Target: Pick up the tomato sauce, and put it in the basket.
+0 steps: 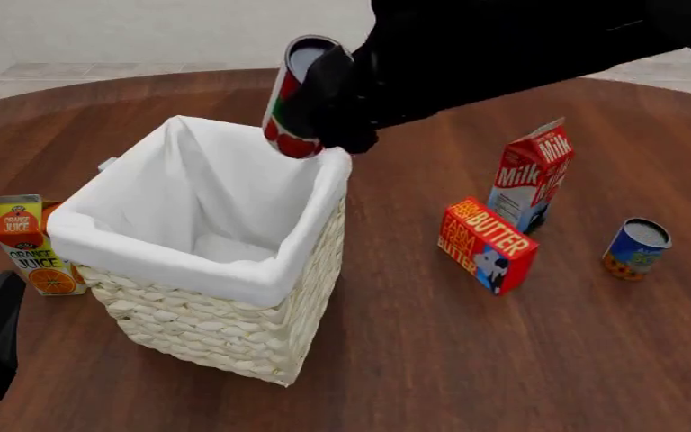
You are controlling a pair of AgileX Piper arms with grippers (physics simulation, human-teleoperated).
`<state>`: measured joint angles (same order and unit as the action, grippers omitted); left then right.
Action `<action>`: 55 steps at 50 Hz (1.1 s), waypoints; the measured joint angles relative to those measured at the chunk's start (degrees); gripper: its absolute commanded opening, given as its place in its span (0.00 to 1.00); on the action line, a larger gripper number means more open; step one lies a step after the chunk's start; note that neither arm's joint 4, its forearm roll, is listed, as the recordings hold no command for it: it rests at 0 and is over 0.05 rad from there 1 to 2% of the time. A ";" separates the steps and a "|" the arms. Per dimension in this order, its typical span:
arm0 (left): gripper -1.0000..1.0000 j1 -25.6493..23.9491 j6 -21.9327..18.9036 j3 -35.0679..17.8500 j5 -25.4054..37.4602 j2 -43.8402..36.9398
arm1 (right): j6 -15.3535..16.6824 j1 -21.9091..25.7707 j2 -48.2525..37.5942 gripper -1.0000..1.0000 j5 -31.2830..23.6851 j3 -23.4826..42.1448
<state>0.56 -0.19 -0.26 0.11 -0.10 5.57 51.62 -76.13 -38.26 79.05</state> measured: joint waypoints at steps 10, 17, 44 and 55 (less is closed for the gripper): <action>1.00 0.00 0.00 0.00 0.00 0.00 | 0.27 0.69 -3.22 0.00 -0.50 3.09; 1.00 0.00 0.00 0.00 0.00 0.00 | 0.29 1.05 -5.31 0.00 -1.03 5.22; 1.00 0.00 0.00 0.00 0.00 0.00 | 0.47 1.86 -12.90 0.00 -3.27 12.09; 1.00 0.00 0.00 0.00 0.00 0.00 | 0.48 2.36 -16.22 0.00 -4.43 15.02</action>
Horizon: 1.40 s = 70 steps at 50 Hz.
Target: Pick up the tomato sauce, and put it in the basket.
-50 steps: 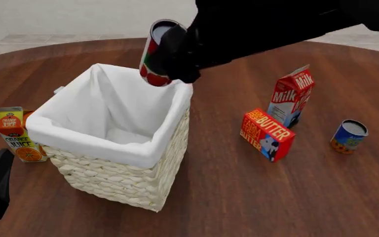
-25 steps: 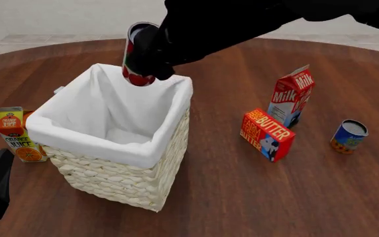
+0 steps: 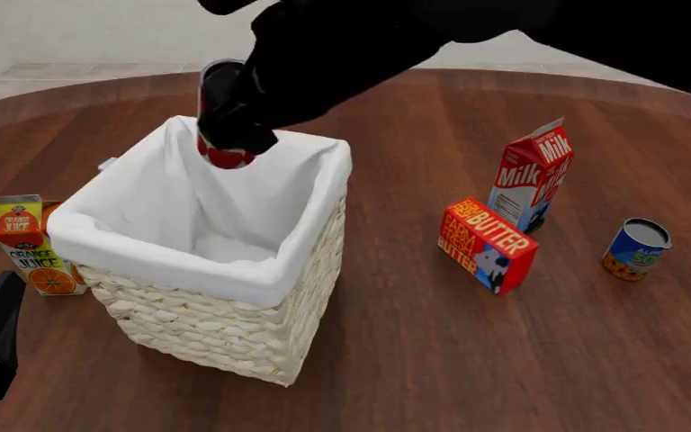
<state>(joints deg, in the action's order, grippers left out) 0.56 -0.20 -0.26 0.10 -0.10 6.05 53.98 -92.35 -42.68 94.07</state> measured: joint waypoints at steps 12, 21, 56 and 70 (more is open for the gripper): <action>1.00 -0.01 0.00 0.00 0.00 0.00 | -0.42 0.17 -2.96 0.00 -0.44 1.70; 1.00 0.00 0.00 0.00 0.00 0.00 | -0.92 0.31 -4.87 0.00 -0.28 1.79; 1.00 0.00 0.00 0.00 0.00 0.00 | -1.20 0.17 -11.76 0.00 0.05 3.21; 1.00 0.00 0.00 0.00 0.00 0.00 | -1.22 0.15 -14.12 0.00 -0.30 4.63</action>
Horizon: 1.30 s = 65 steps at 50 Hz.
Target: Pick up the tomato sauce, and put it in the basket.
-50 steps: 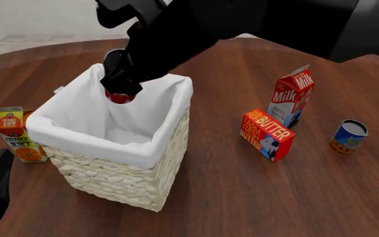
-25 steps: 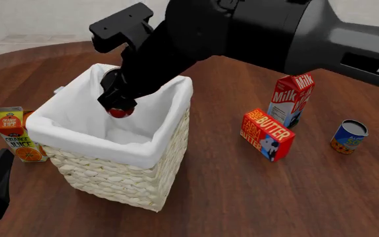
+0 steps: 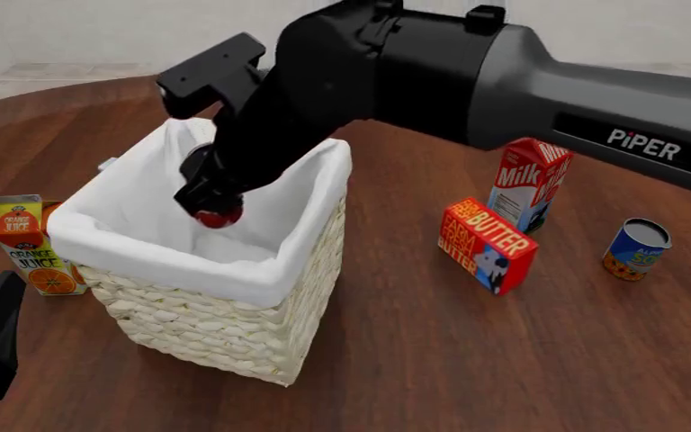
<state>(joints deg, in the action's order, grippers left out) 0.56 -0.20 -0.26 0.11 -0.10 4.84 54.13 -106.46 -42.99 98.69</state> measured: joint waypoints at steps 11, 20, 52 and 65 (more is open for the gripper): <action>1.00 0.00 0.00 0.00 0.00 0.00 | -0.19 0.22 -1.53 0.00 0.17 0.80; 1.00 0.00 0.00 0.00 0.00 0.00 | -0.44 0.35 -3.03 0.00 0.28 1.69; 1.00 0.00 0.00 0.00 0.00 0.00 | -0.97 -0.33 -8.16 0.00 0.10 4.82; 1.00 0.00 0.00 0.00 0.00 0.00 | -1.18 -1.08 -9.83 0.00 0.22 5.56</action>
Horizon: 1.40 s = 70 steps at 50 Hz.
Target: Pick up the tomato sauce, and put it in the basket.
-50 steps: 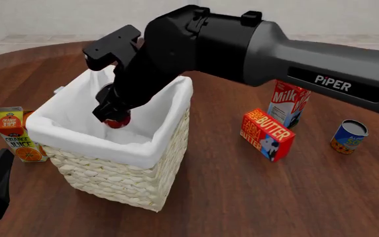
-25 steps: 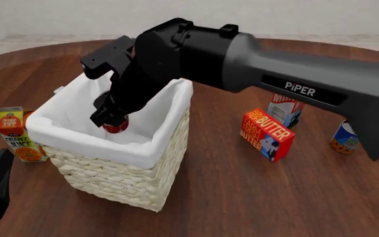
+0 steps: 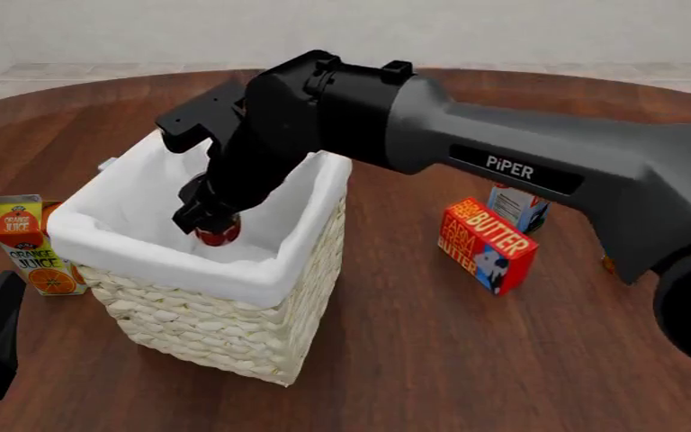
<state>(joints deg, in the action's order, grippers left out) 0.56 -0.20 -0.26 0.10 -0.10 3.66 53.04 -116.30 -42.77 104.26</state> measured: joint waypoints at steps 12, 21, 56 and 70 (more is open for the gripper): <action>1.00 0.00 0.00 0.00 0.00 0.00 | -0.28 -0.56 -1.42 0.00 0.22 0.45; 1.00 0.00 0.00 0.00 0.00 0.00 | -0.51 -0.87 -2.45 0.00 0.49 0.65; 1.00 0.00 0.00 0.00 0.00 0.00 | -2.04 -1.09 -5.52 1.00 0.92 1.61; 1.00 0.00 0.00 0.00 0.00 0.00 | -2.53 -1.18 -5.57 1.00 0.87 1.83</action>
<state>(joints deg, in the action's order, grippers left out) 0.56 -0.20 -0.26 0.10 -0.10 1.13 51.86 -121.87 -41.90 106.09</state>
